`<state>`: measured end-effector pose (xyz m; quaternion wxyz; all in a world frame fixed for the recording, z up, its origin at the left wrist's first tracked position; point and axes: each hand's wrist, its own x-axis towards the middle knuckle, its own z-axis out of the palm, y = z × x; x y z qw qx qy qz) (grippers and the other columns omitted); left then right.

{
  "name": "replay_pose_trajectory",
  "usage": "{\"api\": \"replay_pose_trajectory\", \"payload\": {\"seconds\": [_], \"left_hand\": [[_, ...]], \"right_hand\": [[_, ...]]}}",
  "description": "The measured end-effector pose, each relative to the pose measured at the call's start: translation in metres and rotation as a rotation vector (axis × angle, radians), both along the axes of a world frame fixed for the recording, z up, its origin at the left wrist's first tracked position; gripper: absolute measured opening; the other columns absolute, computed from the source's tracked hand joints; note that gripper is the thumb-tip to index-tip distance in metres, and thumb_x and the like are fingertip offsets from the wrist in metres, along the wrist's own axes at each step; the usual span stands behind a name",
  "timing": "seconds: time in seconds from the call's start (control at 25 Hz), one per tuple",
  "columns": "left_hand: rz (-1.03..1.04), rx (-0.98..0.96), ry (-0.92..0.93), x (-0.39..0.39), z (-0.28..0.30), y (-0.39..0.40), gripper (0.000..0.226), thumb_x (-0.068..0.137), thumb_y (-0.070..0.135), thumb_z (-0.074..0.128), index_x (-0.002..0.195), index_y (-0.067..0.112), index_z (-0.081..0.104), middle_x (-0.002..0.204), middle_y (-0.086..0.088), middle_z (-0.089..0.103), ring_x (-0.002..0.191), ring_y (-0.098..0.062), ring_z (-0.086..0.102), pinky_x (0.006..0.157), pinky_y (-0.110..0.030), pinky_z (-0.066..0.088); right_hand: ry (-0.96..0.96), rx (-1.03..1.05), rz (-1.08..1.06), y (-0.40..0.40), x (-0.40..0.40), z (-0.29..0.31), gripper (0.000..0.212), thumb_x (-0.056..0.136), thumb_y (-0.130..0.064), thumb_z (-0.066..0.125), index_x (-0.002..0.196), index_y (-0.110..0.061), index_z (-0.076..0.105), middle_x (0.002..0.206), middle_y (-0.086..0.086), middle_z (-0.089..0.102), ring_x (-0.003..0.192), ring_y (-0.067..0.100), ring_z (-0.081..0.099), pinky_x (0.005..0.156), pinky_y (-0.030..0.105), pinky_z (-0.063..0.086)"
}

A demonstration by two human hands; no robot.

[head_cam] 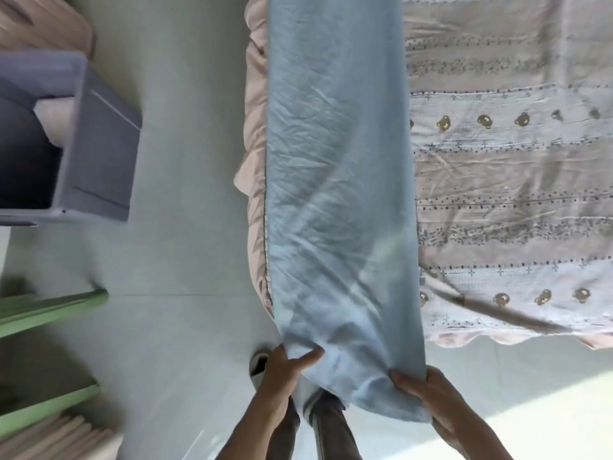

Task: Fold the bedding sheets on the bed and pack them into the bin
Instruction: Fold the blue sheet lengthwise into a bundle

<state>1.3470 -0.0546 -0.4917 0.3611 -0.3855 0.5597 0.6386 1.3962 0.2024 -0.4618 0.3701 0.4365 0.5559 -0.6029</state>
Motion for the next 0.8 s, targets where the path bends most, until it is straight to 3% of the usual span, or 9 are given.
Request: {"api": "replay_pose_trajectory", "payload": {"seconds": [0.08,0.16,0.28,0.4,0.44,0.52,0.6,0.72,0.8], "left_hand": [[0.046,-0.029,0.056,-0.002,0.010,0.002,0.059,0.066,0.011,0.087,0.120,0.011,0.063,0.111,-0.004,0.073,0.106,-0.021,0.068,0.087,-0.032,0.052],[0.092,-0.029,0.066,0.001,0.004,-0.006,0.079,0.059,0.026,0.087,0.129,0.023,0.052,0.124,0.004,0.065,0.116,-0.015,0.059,0.087,-0.028,0.044],[0.037,0.225,-0.034,0.012,0.000,-0.009,0.079,0.067,0.048,0.082,0.137,0.038,0.048,0.134,0.007,0.060,0.126,-0.019,0.055,0.105,-0.050,0.039],[0.162,0.324,-0.148,0.032,0.004,0.003,0.077,0.077,0.068,0.066,0.141,0.031,0.048,0.141,0.001,0.055,0.133,-0.025,0.048,0.107,-0.061,0.036],[0.264,0.348,-0.120,0.035,0.008,0.013,0.073,0.081,0.065,0.061,0.140,0.023,0.051,0.136,-0.003,0.059,0.128,-0.026,0.053,0.104,-0.056,0.041],[0.424,0.388,-0.057,0.032,0.021,0.032,0.060,0.087,0.051,0.057,0.134,0.013,0.058,0.126,-0.011,0.066,0.116,-0.029,0.061,0.099,-0.047,0.049],[0.455,0.398,0.020,0.033,0.037,0.047,0.046,0.087,0.036,0.059,0.125,0.011,0.064,0.115,-0.013,0.070,0.104,-0.030,0.067,0.091,-0.045,0.055],[0.409,0.342,0.119,0.044,0.056,0.037,0.038,0.082,0.017,0.065,0.118,0.003,0.066,0.108,-0.016,0.071,0.096,-0.034,0.069,0.085,-0.048,0.057],[0.329,0.226,0.191,0.052,0.070,0.025,0.048,0.083,0.016,0.071,0.127,0.000,0.059,0.118,-0.021,0.067,0.105,-0.038,0.066,0.090,-0.053,0.054]], "right_hand": [[0.024,-0.038,-0.016,0.002,0.012,0.009,0.076,0.042,-0.042,0.092,0.098,0.006,0.072,0.098,0.023,0.074,0.095,0.037,0.071,0.089,0.044,0.052],[0.059,-0.140,-0.077,0.001,0.023,0.015,0.070,0.050,-0.036,0.092,0.100,0.008,0.070,0.097,0.024,0.073,0.086,0.036,0.070,0.085,0.043,0.049],[0.083,-0.352,-0.214,-0.005,0.030,0.022,0.056,0.059,-0.022,0.093,0.090,0.014,0.064,0.058,0.013,0.052,0.039,0.020,0.043,0.065,0.035,0.043],[0.102,-0.533,-0.371,-0.014,0.034,0.033,0.041,0.074,-0.004,0.081,0.104,0.013,0.059,0.053,0.011,0.044,0.028,0.012,0.031,0.043,0.025,0.048],[0.098,-0.533,-0.387,-0.016,0.032,0.040,0.035,0.080,0.001,0.071,0.111,0.013,0.057,0.057,0.014,0.051,0.029,0.014,0.040,0.041,0.025,0.048],[0.105,-0.419,-0.308,-0.015,0.030,0.041,0.038,0.081,-0.001,0.065,0.115,0.015,0.057,0.079,0.019,0.065,0.058,0.028,0.063,0.049,0.033,0.056],[0.163,-0.283,-0.219,-0.001,0.034,0.039,0.042,0.073,-0.007,0.078,0.109,0.009,0.065,0.094,0.020,0.070,0.081,0.034,0.066,0.064,0.041,0.060],[0.258,-0.125,-0.142,0.022,0.041,0.039,0.054,0.062,-0.030,0.086,0.105,-0.002,0.069,0.097,0.013,0.075,0.085,0.027,0.072,0.080,0.045,0.058],[0.288,-0.069,-0.222,0.027,0.041,0.040,0.045,0.077,-0.038,0.079,0.109,-0.008,0.070,0.105,0.010,0.075,0.096,0.026,0.071,0.090,0.048,0.054]]}}
